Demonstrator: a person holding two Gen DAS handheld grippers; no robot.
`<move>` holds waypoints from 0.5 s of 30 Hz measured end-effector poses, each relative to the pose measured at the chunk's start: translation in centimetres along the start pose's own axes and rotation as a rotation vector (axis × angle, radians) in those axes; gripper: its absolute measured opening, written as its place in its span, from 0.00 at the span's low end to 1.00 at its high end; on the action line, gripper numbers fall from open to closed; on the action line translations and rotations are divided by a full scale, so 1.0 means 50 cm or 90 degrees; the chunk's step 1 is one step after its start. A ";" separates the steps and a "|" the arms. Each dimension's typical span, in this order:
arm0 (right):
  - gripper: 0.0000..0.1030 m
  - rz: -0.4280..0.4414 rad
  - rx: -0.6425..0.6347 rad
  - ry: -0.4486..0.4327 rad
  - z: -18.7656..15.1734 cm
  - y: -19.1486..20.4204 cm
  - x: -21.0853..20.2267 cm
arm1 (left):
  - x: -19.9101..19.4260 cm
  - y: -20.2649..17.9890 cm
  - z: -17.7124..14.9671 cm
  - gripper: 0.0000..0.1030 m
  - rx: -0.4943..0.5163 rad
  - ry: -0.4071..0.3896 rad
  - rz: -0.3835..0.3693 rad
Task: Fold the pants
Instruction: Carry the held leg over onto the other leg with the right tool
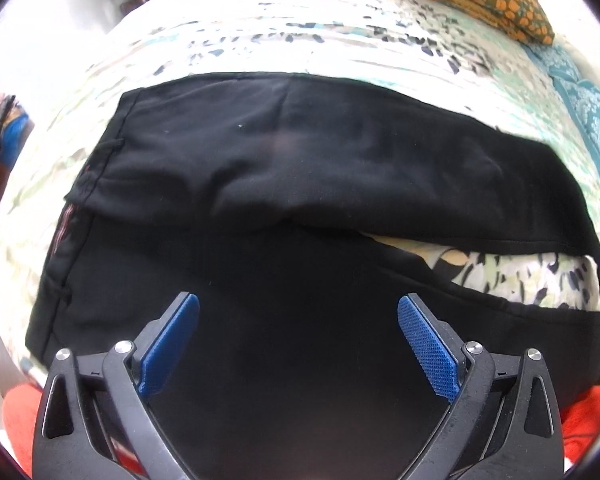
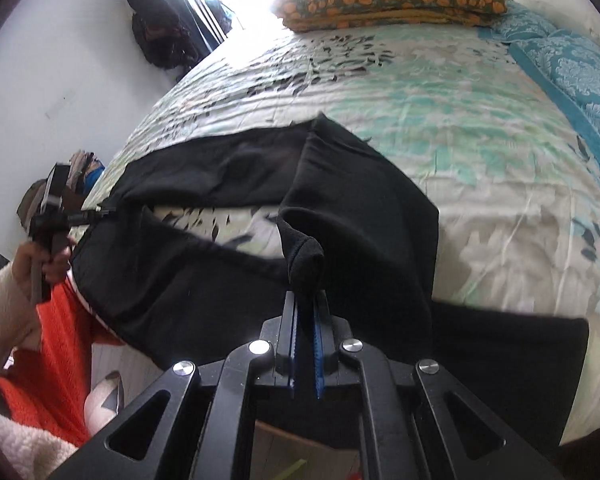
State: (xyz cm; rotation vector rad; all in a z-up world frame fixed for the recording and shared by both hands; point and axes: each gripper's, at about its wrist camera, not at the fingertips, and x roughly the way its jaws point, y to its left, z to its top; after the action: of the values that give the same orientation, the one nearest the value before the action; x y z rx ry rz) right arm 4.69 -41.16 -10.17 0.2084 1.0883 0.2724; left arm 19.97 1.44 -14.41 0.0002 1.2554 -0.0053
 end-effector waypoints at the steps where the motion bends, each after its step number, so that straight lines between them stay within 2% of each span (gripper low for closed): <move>1: 0.06 -0.009 0.006 0.010 -0.018 -0.002 -0.005 | 0.011 0.002 0.004 0.97 0.000 0.008 0.001; 5: 0.06 -0.049 0.068 -0.006 -0.068 -0.041 -0.068 | 0.054 0.013 -0.005 0.97 -0.014 0.041 -0.002; 8: 0.06 -0.116 0.094 -0.030 -0.097 -0.060 -0.113 | 0.088 0.022 -0.025 0.98 -0.023 0.071 0.013; 12: 0.06 -0.178 0.114 -0.072 -0.109 -0.083 -0.138 | 0.093 0.010 -0.045 1.00 0.004 0.037 0.047; 15: 0.06 -0.193 0.136 -0.110 -0.107 -0.093 -0.142 | 0.093 -0.011 -0.056 1.00 0.026 0.010 0.085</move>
State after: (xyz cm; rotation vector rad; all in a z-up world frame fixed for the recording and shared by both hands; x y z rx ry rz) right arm -2.67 -47.67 -7.99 0.2488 0.9615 -0.1328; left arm 18.74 0.90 -19.70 0.1194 1.2693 0.0852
